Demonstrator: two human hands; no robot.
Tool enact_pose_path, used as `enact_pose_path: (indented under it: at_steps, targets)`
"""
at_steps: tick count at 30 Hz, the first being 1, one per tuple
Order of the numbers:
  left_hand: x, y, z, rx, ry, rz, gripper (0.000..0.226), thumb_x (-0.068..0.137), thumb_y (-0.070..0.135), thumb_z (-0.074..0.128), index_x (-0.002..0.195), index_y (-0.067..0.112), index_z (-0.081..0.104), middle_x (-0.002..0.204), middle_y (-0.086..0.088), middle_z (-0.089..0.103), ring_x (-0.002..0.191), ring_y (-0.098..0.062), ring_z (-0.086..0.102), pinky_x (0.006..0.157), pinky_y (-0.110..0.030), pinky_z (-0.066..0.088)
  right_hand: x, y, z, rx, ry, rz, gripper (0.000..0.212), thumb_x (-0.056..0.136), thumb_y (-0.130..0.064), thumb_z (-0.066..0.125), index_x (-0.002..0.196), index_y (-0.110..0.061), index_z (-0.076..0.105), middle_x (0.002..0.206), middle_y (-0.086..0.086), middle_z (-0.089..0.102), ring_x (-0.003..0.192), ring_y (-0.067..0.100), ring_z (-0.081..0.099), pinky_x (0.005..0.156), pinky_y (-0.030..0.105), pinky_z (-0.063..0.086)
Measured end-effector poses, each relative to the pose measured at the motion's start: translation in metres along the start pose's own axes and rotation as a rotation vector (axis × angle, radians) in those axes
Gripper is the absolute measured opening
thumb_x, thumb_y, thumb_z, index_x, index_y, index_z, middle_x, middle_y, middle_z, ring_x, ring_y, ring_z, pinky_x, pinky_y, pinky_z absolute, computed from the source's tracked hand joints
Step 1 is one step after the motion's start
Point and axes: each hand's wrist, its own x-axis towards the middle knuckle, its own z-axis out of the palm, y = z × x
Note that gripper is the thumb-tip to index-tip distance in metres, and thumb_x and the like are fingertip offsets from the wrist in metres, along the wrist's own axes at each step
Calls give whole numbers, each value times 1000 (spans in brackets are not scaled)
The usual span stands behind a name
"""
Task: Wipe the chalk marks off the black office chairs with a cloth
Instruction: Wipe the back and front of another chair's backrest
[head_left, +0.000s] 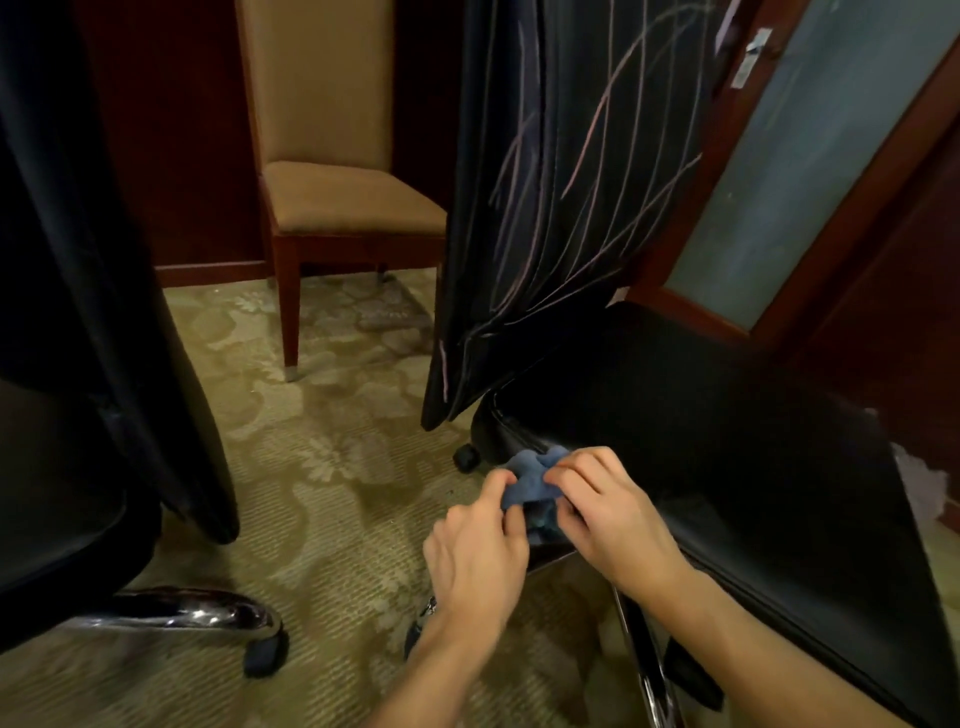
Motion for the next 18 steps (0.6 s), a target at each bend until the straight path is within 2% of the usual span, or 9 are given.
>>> enact_pose_path:
  at_steps: [7, 12, 15, 18]
  targets:
    - [-3, 5, -1, 113, -87, 33, 44, 97, 45, 46, 140, 45, 38, 97, 5, 72, 98, -24, 66, 82, -38, 49, -10, -5, 3, -60, 46, 17, 26, 80, -13, 74, 104, -9, 68, 107, 6, 61, 100, 26, 57, 73, 40, 56]
    - [-2, 14, -7, 153, -76, 64, 40, 97, 43, 47, 137, 42, 41, 96, 4, 71, 97, -22, 67, 81, -36, 50, -7, -6, -4, 64, 11, 103, 23, 83, -17, 72, 104, -14, 65, 108, 0, 56, 101, 19, 52, 73, 34, 55]
    - [-6, 19, -13, 124, -5, 65, 39, 99, 40, 46, 137, 42, 38, 91, 2, 71, 90, -23, 68, 76, -37, 51, -3, -7, -10, 188, -1, 179, 19, 87, -22, 67, 105, -19, 62, 104, -8, 49, 98, 10, 46, 74, 28, 50]
    - [0, 27, -19, 7, 146, 110, 37, 97, 32, 54, 132, 39, 46, 80, 3, 71, 74, -22, 69, 64, -38, 53, 13, -1, -18, 341, 42, 218, 17, 91, -23, 65, 107, -23, 62, 103, -12, 46, 97, 6, 46, 78, 24, 47]
